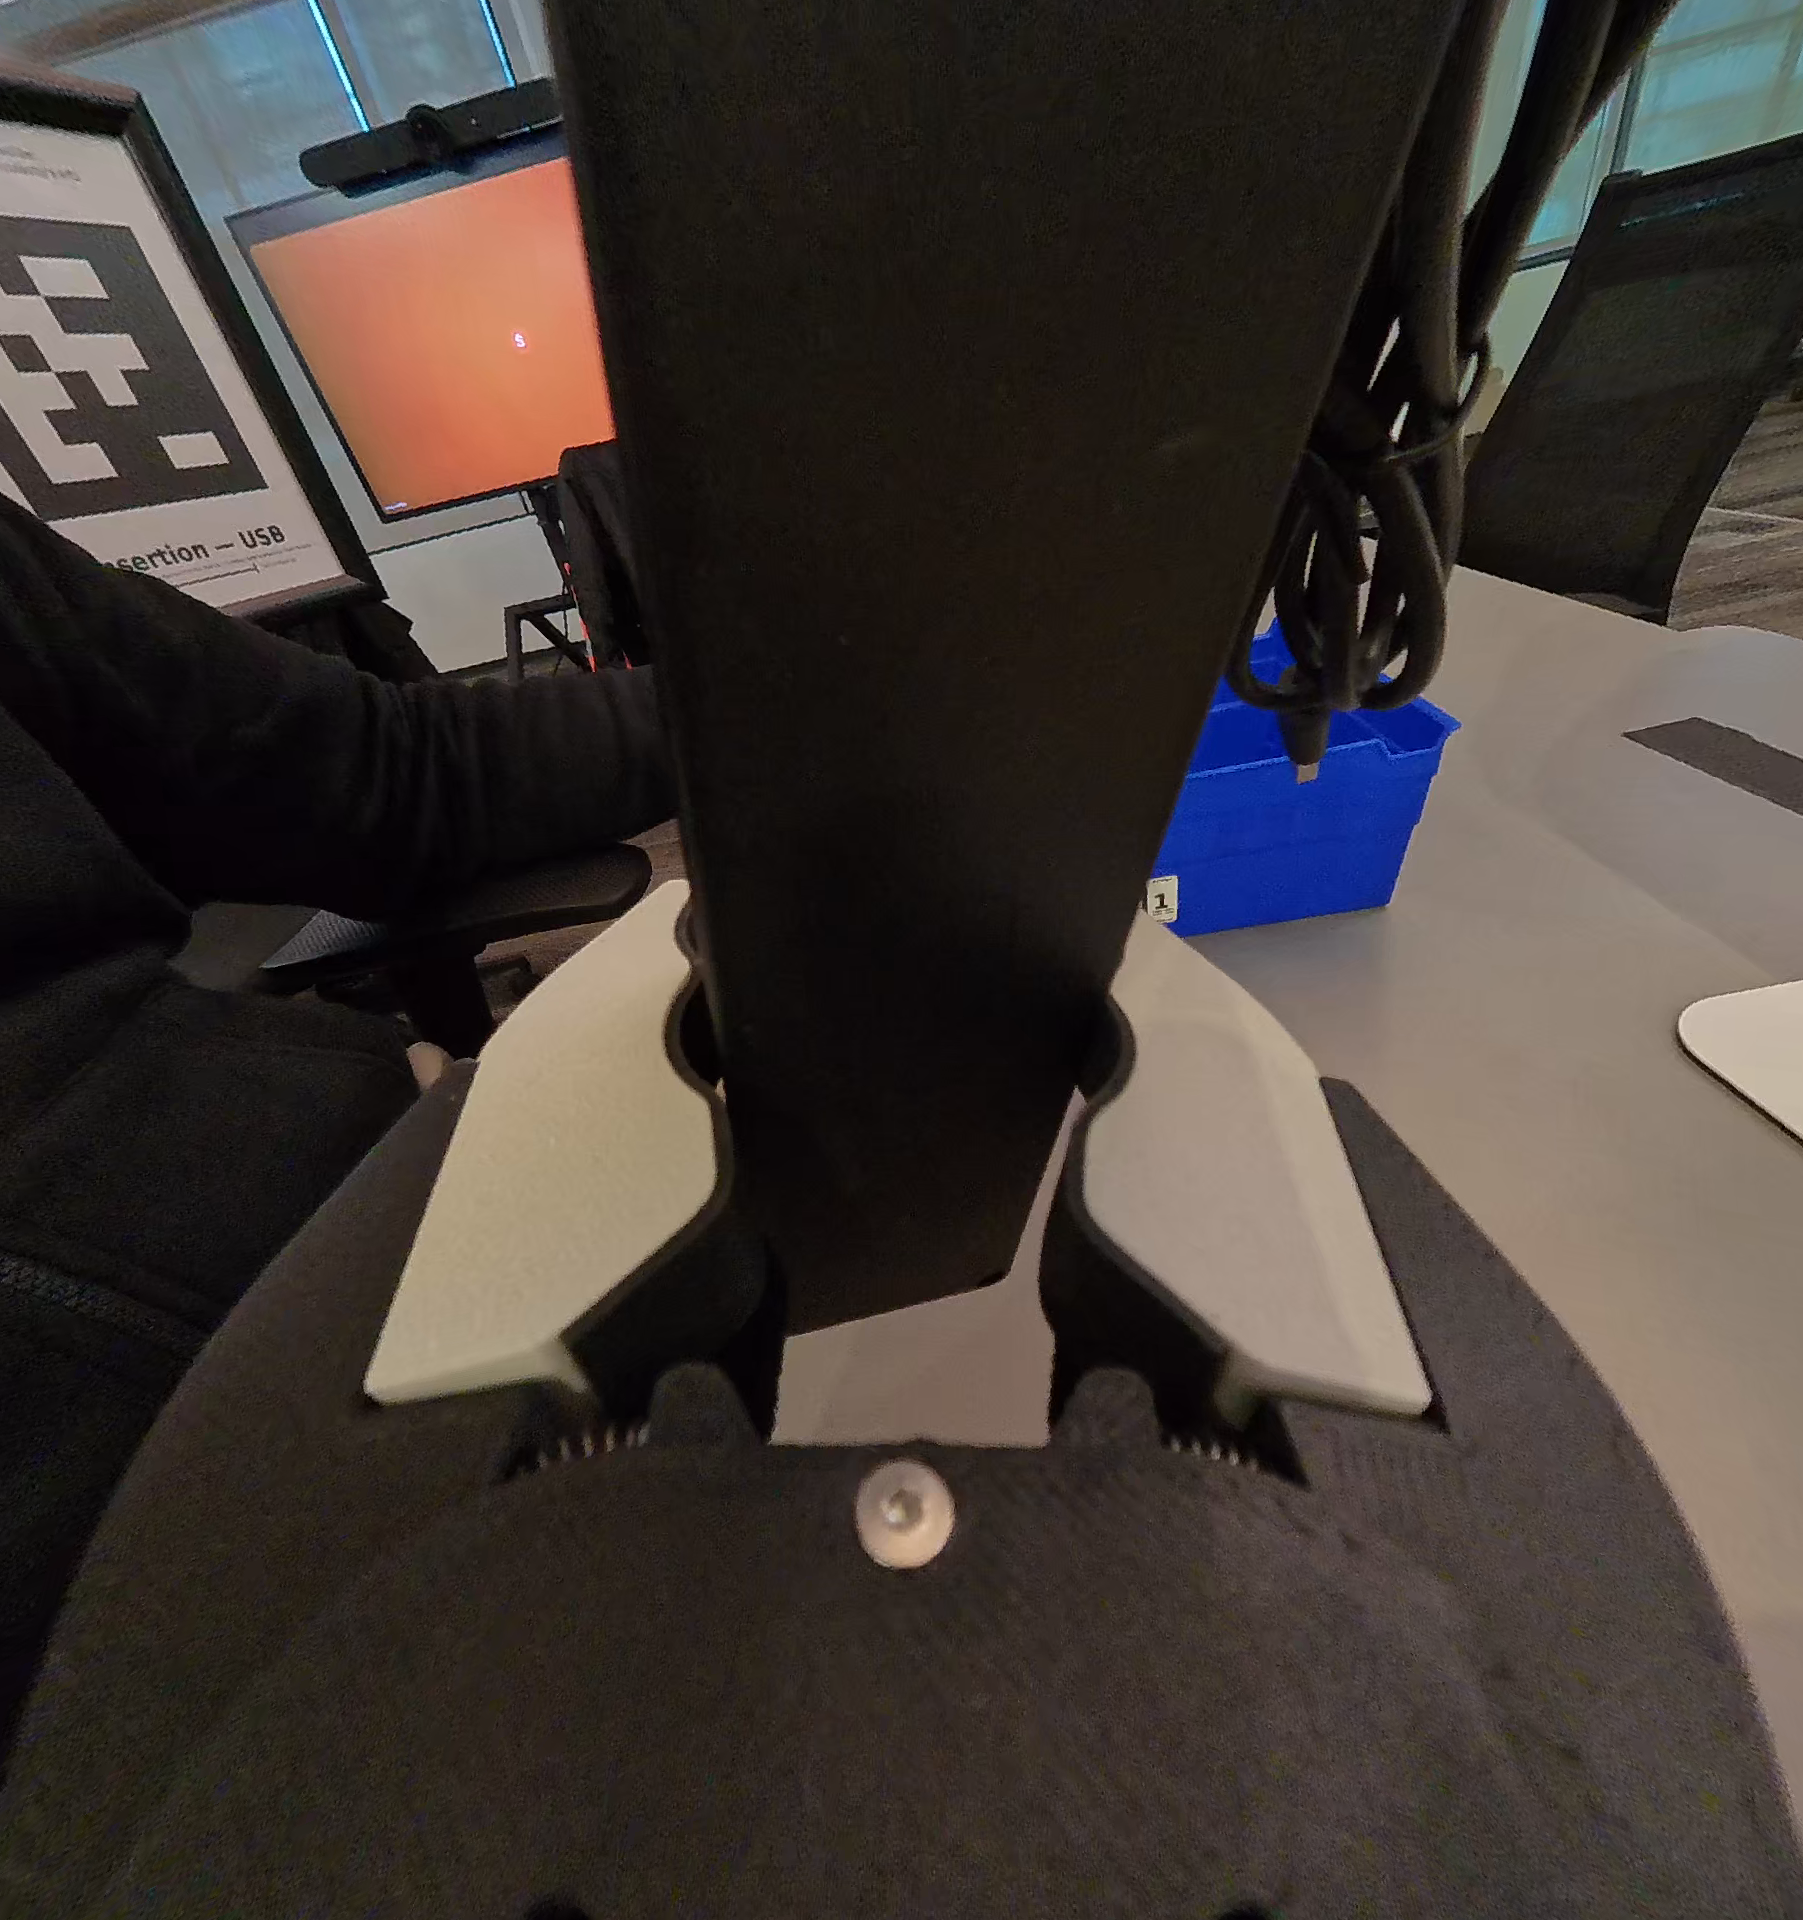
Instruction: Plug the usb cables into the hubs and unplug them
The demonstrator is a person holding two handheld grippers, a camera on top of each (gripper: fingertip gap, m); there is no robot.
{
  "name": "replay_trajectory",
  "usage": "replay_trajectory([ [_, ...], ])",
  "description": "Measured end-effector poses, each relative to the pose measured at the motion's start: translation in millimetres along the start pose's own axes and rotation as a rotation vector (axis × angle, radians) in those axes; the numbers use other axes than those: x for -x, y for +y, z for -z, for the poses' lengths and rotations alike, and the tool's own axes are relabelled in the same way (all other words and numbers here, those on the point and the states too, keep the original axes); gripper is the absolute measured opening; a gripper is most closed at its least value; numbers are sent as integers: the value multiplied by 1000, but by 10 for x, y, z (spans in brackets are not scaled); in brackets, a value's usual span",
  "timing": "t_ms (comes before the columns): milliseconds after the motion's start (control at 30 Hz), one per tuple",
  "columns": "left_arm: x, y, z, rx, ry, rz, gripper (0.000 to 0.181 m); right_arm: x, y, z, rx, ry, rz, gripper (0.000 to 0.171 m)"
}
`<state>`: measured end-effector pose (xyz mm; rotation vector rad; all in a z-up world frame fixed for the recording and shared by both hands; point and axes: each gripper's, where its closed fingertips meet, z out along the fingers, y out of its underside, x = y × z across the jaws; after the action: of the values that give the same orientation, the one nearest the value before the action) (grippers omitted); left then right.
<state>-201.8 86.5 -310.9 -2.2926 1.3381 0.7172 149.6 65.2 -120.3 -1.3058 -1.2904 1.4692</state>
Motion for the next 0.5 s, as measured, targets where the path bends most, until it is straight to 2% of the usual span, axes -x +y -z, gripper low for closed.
replay_trajectory([
  [267, 259, -182, 478, -222, -33, 166, 7, -7, -26, 18, -15, -4, -8, 67],
  [367, 450, -340, 831, -385, -74, 245, 7, 5, -38, 15, -23, -12, -15, 67],
  [500, 653, -733, 1473, -685, -115, 271, 7, 32, -70, 9, -37, -23, -20, 66],
])
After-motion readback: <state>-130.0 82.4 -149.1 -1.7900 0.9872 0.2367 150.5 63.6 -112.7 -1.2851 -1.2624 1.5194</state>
